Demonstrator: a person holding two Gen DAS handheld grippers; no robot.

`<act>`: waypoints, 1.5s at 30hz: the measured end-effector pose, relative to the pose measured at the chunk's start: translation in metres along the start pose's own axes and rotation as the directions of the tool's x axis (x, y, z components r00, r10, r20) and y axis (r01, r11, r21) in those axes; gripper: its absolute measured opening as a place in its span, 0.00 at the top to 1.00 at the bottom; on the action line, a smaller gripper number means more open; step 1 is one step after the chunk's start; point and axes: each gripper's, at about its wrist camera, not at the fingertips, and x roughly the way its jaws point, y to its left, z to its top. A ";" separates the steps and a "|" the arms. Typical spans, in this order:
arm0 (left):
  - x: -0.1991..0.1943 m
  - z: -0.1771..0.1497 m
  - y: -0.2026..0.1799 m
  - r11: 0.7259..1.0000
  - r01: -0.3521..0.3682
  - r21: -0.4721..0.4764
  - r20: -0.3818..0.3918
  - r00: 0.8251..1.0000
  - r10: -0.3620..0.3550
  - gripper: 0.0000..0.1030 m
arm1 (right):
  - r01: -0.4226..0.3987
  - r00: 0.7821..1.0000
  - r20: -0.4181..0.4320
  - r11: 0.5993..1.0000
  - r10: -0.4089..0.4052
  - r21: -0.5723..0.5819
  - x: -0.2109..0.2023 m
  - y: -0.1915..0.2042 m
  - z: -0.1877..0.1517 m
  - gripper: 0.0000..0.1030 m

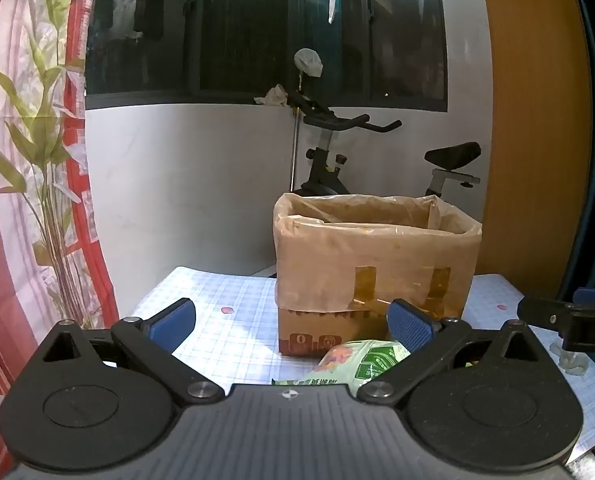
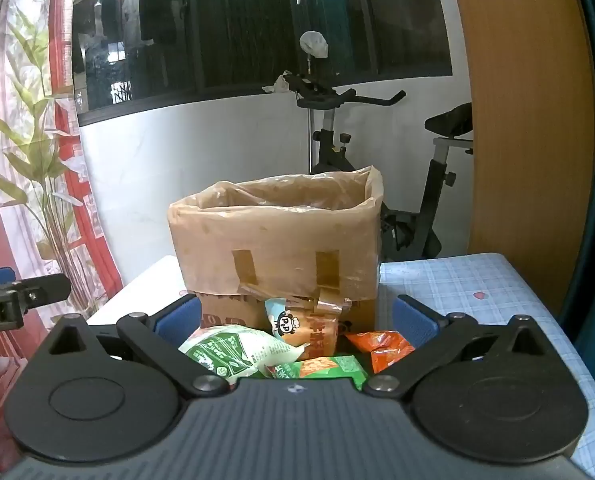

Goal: Organize snacks

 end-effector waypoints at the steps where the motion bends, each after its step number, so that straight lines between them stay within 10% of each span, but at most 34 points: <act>1: 0.003 0.002 -0.004 1.000 -0.005 0.009 -0.017 1.000 0.005 0.00 | 0.001 1.000 -0.001 1.000 -0.001 0.000 0.000 0.000 0.000 0.00; 45: 0.004 0.003 0.013 0.997 0.013 -0.073 -0.031 0.999 -0.016 0.00 | 0.008 1.000 -0.002 1.000 -0.008 -0.007 -0.001 0.002 0.001 0.00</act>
